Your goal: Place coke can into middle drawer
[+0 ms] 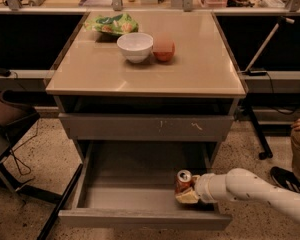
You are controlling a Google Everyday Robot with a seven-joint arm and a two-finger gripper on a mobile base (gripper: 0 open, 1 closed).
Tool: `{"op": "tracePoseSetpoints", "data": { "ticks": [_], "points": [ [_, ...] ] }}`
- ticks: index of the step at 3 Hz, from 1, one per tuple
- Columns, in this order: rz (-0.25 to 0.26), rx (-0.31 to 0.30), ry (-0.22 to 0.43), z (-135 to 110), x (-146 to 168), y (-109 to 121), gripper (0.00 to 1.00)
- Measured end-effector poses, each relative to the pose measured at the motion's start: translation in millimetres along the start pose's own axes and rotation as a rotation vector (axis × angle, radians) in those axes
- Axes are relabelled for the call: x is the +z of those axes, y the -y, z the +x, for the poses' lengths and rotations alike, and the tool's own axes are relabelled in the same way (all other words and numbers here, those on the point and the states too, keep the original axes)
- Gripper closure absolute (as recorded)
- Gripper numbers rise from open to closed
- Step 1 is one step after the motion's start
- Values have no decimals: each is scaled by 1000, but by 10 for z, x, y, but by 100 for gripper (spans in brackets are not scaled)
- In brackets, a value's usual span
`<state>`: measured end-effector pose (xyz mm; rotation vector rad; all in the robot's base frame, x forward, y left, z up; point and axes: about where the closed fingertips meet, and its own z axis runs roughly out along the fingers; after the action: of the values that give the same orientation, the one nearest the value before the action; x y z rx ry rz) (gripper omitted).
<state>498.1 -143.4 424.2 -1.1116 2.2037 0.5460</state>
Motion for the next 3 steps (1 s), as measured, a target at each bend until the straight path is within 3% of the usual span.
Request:
{"op": "tracePoseSetpoints", "data": {
  "ticks": [1,3],
  "points": [
    [-12,38,-22,267,525,202,100],
    [-12,38,-22,246,505,200,58]
  ]
}}
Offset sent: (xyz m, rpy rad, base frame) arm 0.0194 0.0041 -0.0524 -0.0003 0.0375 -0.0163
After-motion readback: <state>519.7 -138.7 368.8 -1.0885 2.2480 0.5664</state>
